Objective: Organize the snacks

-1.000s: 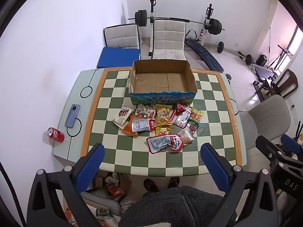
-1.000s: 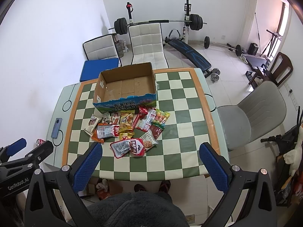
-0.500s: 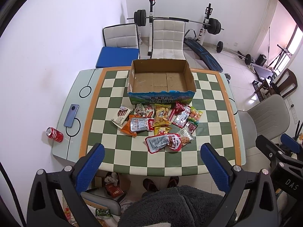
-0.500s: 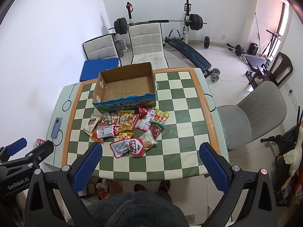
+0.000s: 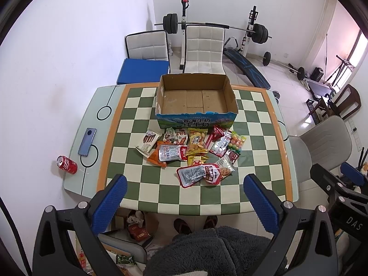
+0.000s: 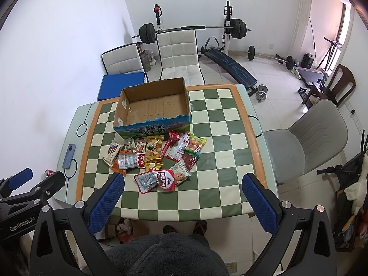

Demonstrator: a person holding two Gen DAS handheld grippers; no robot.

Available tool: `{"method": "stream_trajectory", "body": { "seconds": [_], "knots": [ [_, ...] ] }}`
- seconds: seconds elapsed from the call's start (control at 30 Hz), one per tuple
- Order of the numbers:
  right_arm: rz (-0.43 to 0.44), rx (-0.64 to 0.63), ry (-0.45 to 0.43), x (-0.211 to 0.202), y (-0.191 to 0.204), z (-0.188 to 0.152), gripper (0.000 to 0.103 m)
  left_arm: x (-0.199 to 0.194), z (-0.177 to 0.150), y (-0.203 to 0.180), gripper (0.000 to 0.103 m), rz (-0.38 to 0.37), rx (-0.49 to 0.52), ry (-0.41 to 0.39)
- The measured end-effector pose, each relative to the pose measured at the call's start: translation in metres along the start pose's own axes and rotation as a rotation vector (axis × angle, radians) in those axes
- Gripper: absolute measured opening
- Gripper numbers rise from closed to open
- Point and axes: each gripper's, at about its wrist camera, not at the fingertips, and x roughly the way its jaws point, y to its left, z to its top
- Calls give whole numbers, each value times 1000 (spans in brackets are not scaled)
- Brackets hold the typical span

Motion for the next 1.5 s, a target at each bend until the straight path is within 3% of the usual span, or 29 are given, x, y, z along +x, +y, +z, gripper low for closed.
{"method": "stream_trajectory", "body": {
  "seconds": [0.4, 0.57, 0.67, 0.8, 0.93, 1.0, 1.1, 1.2, 1.27, 1.4, 1.5],
  "knots": [
    [-1, 0, -2, 1, -1, 0, 103, -2, 0, 4, 103, -6, -1, -6],
    [13, 29, 18, 7, -2, 4, 103, 25, 6, 12, 103, -21, -47, 16],
    [55, 88, 82, 44, -3, 16, 103, 64, 10, 24, 103, -28, -87, 85],
    [112, 172, 236, 125, -12, 19, 103, 130, 7, 44, 103, -1, -133, 205],
    [114, 197, 384, 221, -10, 2, 103, 200, -5, 65, 103, 72, -141, 301],
    [109, 195, 449, 265, -10, -14, 103, 230, -15, 76, 103, 65, -164, 354],
    [138, 292, 594, 339, -15, -44, 103, 282, -33, 94, 103, -100, -319, 512],
    [121, 371, 649, 385, -25, -69, 103, 332, -54, 102, 102, -297, -536, 649],
    [122, 427, 667, 400, -31, -82, 103, 358, -64, 96, 101, -386, -648, 713],
    [95, 494, 675, 410, -44, -100, 103, 404, -72, 71, 101, -508, -799, 819],
    [45, 475, 659, 404, -50, -103, 103, 429, -74, 55, 101, -543, -863, 885]
  ]
}}
